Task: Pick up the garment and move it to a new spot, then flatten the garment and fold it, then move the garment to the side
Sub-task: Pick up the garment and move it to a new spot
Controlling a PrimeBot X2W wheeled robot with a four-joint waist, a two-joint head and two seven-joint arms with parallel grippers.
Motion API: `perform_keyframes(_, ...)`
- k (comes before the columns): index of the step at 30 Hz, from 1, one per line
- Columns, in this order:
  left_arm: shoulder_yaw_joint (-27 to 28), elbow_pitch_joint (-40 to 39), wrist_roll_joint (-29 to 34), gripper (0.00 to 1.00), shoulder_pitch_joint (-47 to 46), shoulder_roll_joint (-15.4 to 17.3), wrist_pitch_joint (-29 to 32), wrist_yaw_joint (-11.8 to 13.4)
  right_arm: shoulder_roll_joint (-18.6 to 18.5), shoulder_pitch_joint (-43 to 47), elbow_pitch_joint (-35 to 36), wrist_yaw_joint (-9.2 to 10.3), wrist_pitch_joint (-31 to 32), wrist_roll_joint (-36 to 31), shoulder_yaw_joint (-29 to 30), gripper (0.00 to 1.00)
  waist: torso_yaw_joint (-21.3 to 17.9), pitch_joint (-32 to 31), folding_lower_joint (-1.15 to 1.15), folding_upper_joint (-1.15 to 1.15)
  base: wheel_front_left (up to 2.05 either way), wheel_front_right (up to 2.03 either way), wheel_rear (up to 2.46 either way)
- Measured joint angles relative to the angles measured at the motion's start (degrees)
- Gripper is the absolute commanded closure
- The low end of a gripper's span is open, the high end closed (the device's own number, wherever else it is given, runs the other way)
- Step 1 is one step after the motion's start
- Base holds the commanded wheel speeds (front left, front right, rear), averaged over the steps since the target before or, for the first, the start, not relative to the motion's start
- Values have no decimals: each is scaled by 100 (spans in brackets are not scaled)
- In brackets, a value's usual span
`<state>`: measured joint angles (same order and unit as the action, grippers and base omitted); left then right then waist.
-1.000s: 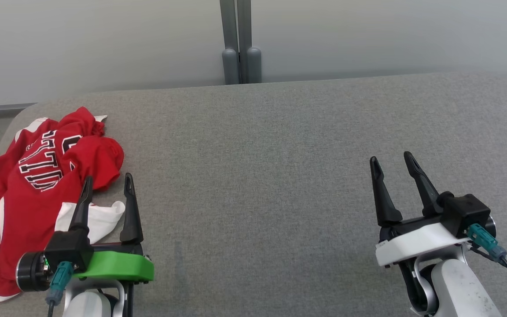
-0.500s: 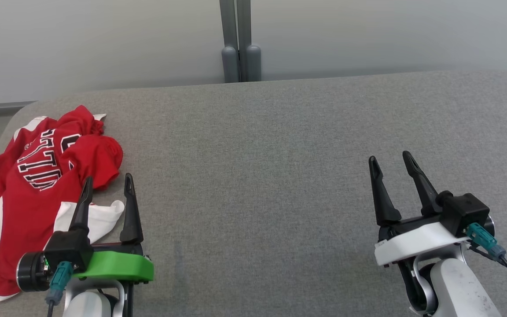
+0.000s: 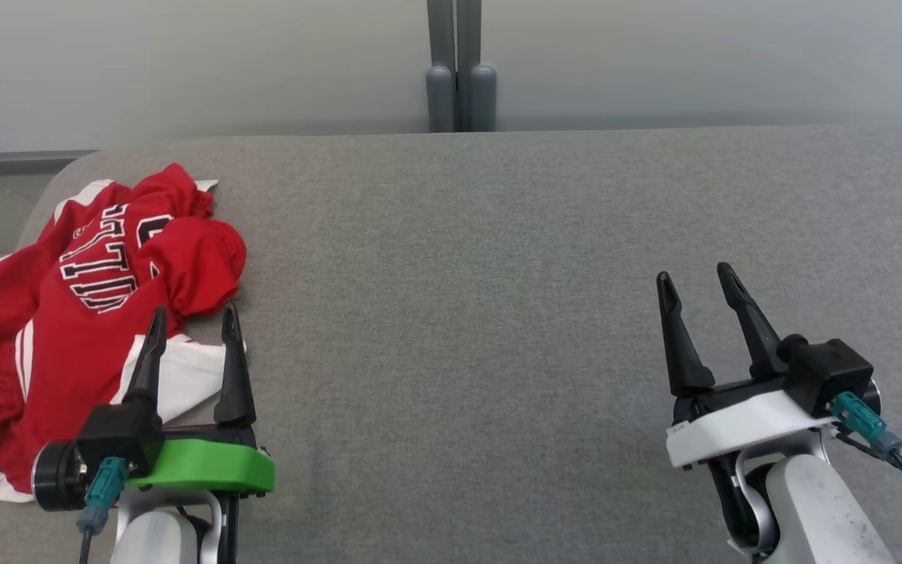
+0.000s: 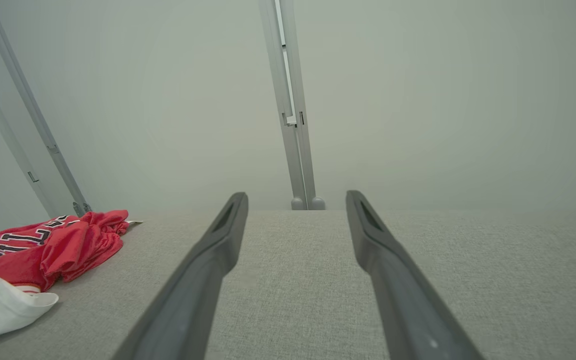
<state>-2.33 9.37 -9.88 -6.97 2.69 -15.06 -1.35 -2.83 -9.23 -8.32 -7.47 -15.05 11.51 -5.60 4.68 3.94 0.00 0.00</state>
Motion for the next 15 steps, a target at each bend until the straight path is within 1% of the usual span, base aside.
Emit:
perform_keyframes(6, 1, 26, -51, 0, -49, 0, 1, 18, 1, -55, 11, 0, -1, -3, 13, 0, 336, 96, 0, 0, 0, 0, 0)
perform_keyframes(15, 68, 80, -120, 0, -52, 2, -9, 63, 3, -54, -21, -1, -1, -14, -43, 0, 1032, 136, 0, 0, 0, 0, 0)
